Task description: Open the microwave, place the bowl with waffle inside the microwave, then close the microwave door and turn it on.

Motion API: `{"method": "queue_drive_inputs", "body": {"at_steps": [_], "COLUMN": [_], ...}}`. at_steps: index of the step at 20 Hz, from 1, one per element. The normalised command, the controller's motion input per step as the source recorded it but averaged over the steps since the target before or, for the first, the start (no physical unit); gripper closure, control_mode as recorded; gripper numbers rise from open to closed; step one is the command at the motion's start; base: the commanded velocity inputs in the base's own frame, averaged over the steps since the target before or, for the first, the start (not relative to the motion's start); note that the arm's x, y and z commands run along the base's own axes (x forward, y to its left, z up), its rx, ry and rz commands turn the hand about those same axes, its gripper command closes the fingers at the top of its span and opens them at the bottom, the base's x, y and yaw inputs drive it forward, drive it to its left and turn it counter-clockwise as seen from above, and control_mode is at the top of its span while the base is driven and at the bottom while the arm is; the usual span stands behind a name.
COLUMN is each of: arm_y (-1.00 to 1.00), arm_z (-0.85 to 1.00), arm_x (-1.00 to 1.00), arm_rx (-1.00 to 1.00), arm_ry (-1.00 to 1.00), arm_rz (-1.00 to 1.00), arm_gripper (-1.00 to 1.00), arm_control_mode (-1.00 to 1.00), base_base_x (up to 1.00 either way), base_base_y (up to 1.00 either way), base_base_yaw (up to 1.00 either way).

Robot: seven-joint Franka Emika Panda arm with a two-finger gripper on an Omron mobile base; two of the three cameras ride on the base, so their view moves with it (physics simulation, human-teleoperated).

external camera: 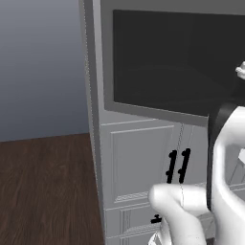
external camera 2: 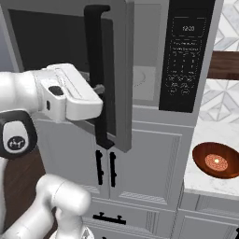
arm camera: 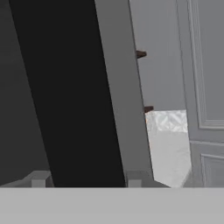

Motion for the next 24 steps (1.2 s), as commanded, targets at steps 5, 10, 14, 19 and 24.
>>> {"method": "queue_drive_inputs", "body": {"at_steps": [5,10,14,19,24], "arm_y": [0.39,0.53,0.11,0.0,0.15], "arm_z": [0.0,-0.12,-0.05,0.0,0.0], "arm_x": [-1.0,-0.76,0.01,-0.09,-0.67], "arm_rx": [-0.13,-0.14,-0.02,0.0,-0.02], "arm_ry": [-0.19,-0.06,0.04,0.02,0.0], "arm_rz": [-0.28,-0.15,-0.01,0.0,0.11], "arm_gripper": [1.0,-1.0,-1.0,-1.0,-1.0], "arm_control_mode": [-1.0,-1.0,-1.0,-1.0,-1.0], "base_base_x": [0.0,0.0,0.0,0.0,0.0], "base_base_y": [0.0,0.0,0.0,0.0,0.0], "base_base_yaw": [0.0,0.0,0.0,0.0,0.0]}}
